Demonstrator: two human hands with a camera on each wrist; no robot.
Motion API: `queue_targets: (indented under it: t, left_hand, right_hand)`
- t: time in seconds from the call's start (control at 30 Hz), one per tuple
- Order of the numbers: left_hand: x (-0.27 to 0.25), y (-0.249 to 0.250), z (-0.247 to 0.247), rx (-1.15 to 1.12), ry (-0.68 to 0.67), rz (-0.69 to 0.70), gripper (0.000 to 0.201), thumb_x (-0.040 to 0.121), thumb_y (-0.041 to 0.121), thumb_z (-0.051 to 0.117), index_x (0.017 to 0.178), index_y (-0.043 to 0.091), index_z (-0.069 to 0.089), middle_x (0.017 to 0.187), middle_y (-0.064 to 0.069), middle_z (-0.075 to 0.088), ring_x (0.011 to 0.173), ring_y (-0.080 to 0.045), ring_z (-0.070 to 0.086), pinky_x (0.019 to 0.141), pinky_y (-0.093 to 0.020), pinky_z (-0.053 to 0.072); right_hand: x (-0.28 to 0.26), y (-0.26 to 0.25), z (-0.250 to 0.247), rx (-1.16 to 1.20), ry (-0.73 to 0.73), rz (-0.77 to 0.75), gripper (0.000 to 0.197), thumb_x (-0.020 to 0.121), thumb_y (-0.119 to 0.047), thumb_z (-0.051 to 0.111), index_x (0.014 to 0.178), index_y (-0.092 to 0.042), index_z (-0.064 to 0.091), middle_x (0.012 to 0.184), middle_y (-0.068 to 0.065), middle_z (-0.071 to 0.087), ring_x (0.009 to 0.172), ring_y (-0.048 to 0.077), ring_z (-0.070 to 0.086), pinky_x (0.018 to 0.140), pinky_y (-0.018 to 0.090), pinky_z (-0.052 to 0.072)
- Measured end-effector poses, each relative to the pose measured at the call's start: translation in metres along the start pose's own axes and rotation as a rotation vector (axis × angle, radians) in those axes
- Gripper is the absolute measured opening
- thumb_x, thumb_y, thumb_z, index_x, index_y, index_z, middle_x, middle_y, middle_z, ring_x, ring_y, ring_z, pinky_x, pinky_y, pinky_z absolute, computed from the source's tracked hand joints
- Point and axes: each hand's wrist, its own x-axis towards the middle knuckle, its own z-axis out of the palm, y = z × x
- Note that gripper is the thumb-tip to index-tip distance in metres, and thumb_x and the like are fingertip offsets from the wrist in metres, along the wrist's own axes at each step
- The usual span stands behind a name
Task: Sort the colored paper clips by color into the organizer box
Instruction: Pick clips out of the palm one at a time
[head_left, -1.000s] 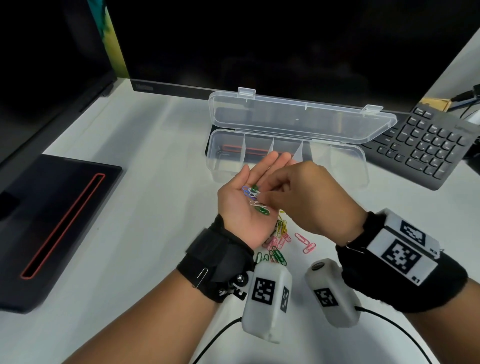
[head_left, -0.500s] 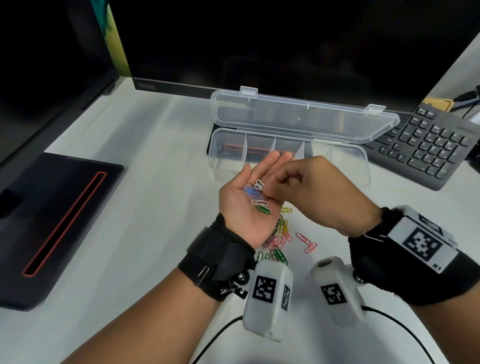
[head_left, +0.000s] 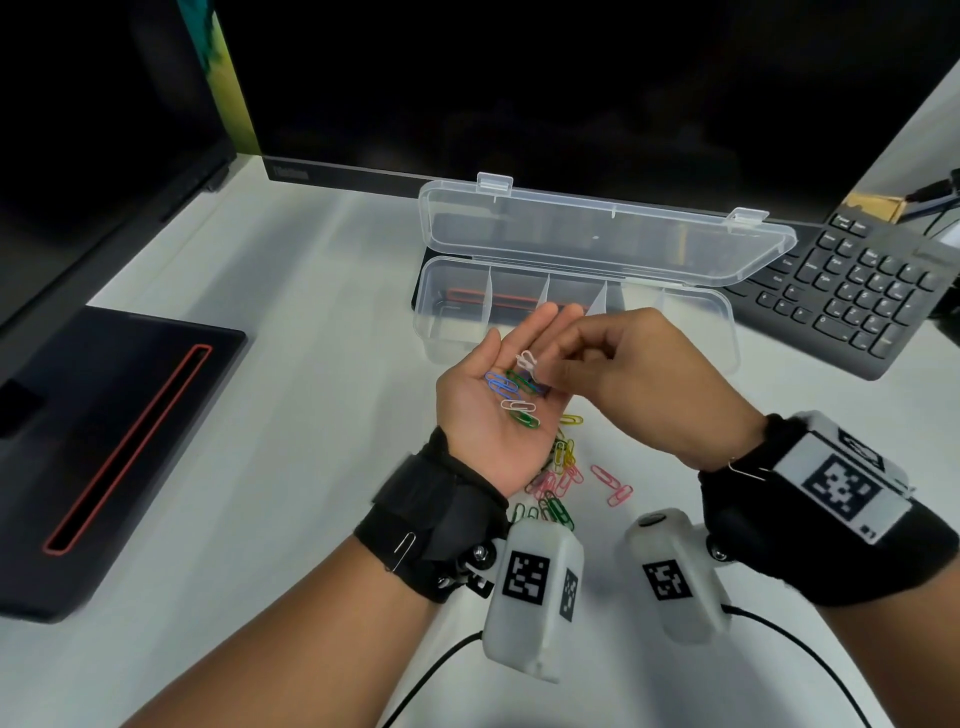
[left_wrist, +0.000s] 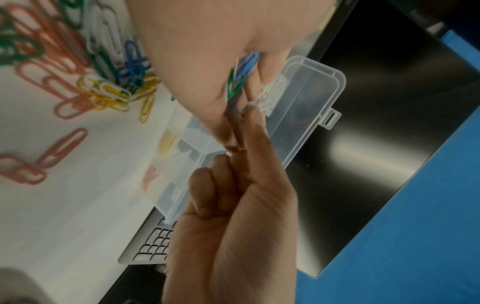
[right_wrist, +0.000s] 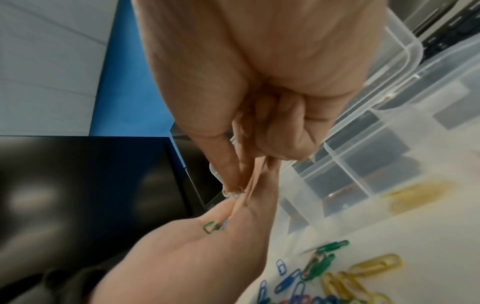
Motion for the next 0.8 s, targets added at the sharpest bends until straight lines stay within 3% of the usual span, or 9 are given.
queue_targets:
  t: [0.07, 0.17, 0.27, 0.33, 0.57, 0.63, 0.73, 0.8]
  left_hand:
    - [0.001, 0.0, -0.001, -0.023, 0.005, 0.007, 0.046, 0.101, 0.027, 0.029, 0.118, -0.002, 0.06, 0.115, -0.02, 0.068, 0.098, -0.027, 0.069, 0.08, -0.033, 0.056]
    - [0.002, -0.001, -0.002, -0.04, 0.006, 0.007, 0.046, 0.1, 0.028, 0.033, 0.11, -0.001, 0.066, 0.109, -0.017, 0.07, 0.097, -0.025, 0.07, 0.087, -0.033, 0.053]
    - [0.001, -0.001, -0.002, -0.057, 0.0, -0.002, 0.048, 0.1, 0.028, 0.033, 0.107, -0.003, 0.069, 0.115, -0.02, 0.068, 0.101, -0.027, 0.068, 0.087, -0.032, 0.055]
    - [0.0, 0.0, -0.001, -0.054, -0.002, -0.01, 0.048, 0.1, 0.028, 0.033, 0.108, -0.004, 0.069, 0.119, -0.021, 0.066, 0.105, -0.028, 0.067, 0.086, -0.033, 0.055]
    - [-0.002, 0.001, 0.001, -0.057, 0.007, -0.022, 0.047, 0.101, 0.028, 0.031, 0.118, -0.004, 0.061, 0.119, -0.022, 0.066, 0.104, -0.029, 0.068, 0.076, -0.031, 0.058]
    - [-0.002, 0.001, 0.001, -0.053, 0.006, -0.022, 0.046, 0.101, 0.028, 0.031, 0.119, -0.003, 0.061, 0.117, -0.021, 0.067, 0.104, -0.028, 0.068, 0.08, -0.032, 0.058]
    - [-0.003, 0.001, 0.001, -0.06, 0.007, -0.016, 0.046, 0.101, 0.028, 0.031, 0.117, -0.002, 0.061, 0.113, -0.02, 0.069, 0.1, -0.028, 0.069, 0.087, -0.036, 0.056]
    - [-0.002, 0.001, 0.001, -0.063, 0.009, -0.01, 0.045, 0.101, 0.028, 0.031, 0.116, -0.002, 0.062, 0.11, -0.019, 0.07, 0.097, -0.028, 0.07, 0.086, -0.036, 0.057]
  right_hand:
    - [0.001, 0.0, -0.001, 0.207, -0.047, 0.089, 0.021, 0.092, -0.011, 0.06, 0.072, -0.012, 0.065, 0.051, -0.006, 0.05, 0.04, 0.008, 0.031, 0.04, 0.019, 0.025]
    - [0.004, 0.002, -0.007, 0.792, -0.183, 0.298, 0.021, 0.09, -0.013, 0.044, 0.07, -0.018, 0.048, 0.06, -0.002, 0.023, 0.049, 0.012, 0.01, 0.042, 0.022, 0.009]
    - [0.005, 0.004, -0.009, 1.194, -0.25, 0.319, 0.012, 0.077, -0.019, 0.037, 0.066, -0.015, 0.042, 0.061, 0.0, 0.028, 0.05, 0.012, 0.012, 0.042, 0.023, 0.011]
    - [0.006, 0.007, -0.008, 1.327, -0.248, 0.321, 0.017, 0.075, -0.021, 0.035, 0.061, -0.014, 0.043, 0.058, 0.001, 0.032, 0.049, 0.012, 0.013, 0.041, 0.022, 0.012]
    - [0.011, 0.009, -0.005, 1.336, -0.128, 0.434, 0.042, 0.092, -0.033, 0.038, 0.054, -0.016, 0.033, 0.051, -0.001, 0.032, 0.037, 0.009, 0.02, 0.032, 0.017, 0.013]
    - [0.012, 0.006, -0.007, 1.305, -0.101, 0.453, 0.045, 0.093, -0.037, 0.042, 0.054, -0.015, 0.035, 0.051, -0.001, 0.035, 0.037, 0.008, 0.023, 0.029, 0.016, 0.017]
    - [0.012, 0.0, -0.008, 1.158, -0.052, 0.446, 0.048, 0.095, -0.042, 0.047, 0.056, -0.016, 0.039, 0.05, -0.001, 0.038, 0.036, 0.007, 0.027, 0.027, 0.015, 0.02]
    - [0.011, -0.004, -0.009, 0.974, -0.021, 0.384, 0.046, 0.096, -0.044, 0.049, 0.059, -0.016, 0.045, 0.05, -0.002, 0.034, 0.038, 0.008, 0.024, 0.031, 0.016, 0.017]
